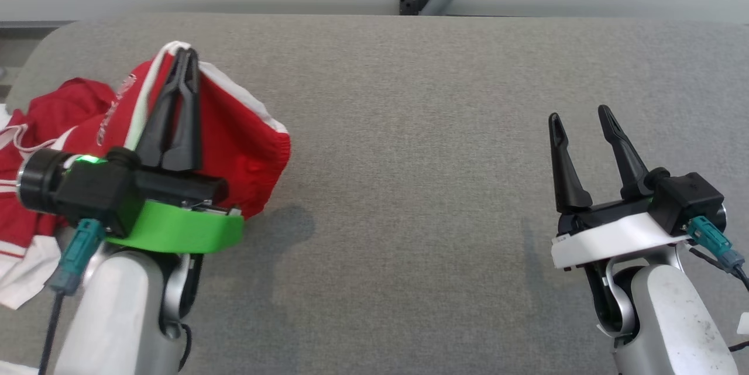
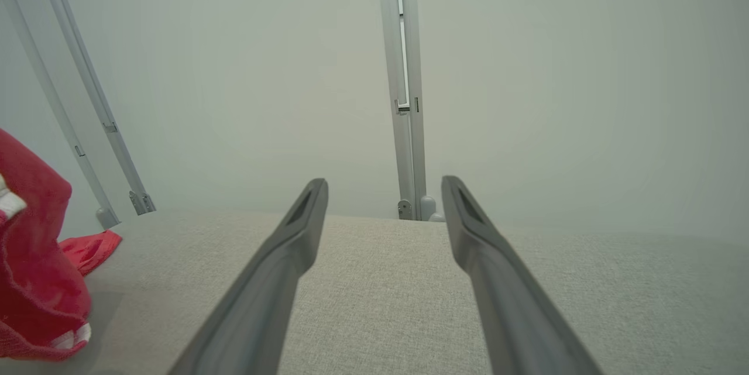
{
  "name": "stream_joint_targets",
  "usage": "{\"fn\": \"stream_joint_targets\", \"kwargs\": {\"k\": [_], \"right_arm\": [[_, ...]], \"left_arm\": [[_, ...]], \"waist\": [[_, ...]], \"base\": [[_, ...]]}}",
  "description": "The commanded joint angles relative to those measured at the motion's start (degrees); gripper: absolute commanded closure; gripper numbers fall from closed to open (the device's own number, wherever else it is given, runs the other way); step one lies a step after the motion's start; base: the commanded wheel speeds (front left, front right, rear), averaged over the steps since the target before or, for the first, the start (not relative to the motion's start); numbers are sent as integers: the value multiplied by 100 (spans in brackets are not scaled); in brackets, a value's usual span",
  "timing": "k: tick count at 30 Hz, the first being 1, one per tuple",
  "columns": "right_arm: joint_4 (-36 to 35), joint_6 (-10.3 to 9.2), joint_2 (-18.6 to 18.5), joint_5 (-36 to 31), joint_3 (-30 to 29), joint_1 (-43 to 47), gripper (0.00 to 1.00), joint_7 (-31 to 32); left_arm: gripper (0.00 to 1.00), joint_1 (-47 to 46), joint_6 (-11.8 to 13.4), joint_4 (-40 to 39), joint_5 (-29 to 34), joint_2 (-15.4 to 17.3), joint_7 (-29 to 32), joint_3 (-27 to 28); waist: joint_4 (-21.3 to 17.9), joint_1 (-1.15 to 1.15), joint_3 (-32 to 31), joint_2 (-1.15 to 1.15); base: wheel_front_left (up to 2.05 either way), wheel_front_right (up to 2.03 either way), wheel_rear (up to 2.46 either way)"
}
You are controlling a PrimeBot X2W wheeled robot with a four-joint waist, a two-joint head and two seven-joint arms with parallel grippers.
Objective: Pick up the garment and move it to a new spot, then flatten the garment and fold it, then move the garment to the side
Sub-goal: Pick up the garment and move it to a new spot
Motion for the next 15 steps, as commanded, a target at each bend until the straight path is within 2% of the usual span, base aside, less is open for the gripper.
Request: {"fn": "stream_joint_targets", "kwargs": {"k": [1, 10, 15], "right_arm": [[-31, 0, 11, 30, 11, -68, 0, -16], [16, 0, 51, 138, -8, -186, 0, -129], [116, 0, 71, 238, -56, -252, 0, -240]], "left_arm": [[100, -147, -51, -11, 52, -85, 59, -164], [100, -748, -398, 336, 224, -609, 205, -1184], [100, -1040, -527, 865, 263, -817, 238, -1757]], "waist": [[-675, 0, 321, 0], [-1571, 0, 763, 0], [-1918, 0, 1055, 0]], "base": [[0, 0, 0], [0, 0, 0], [0, 0, 0]]}}
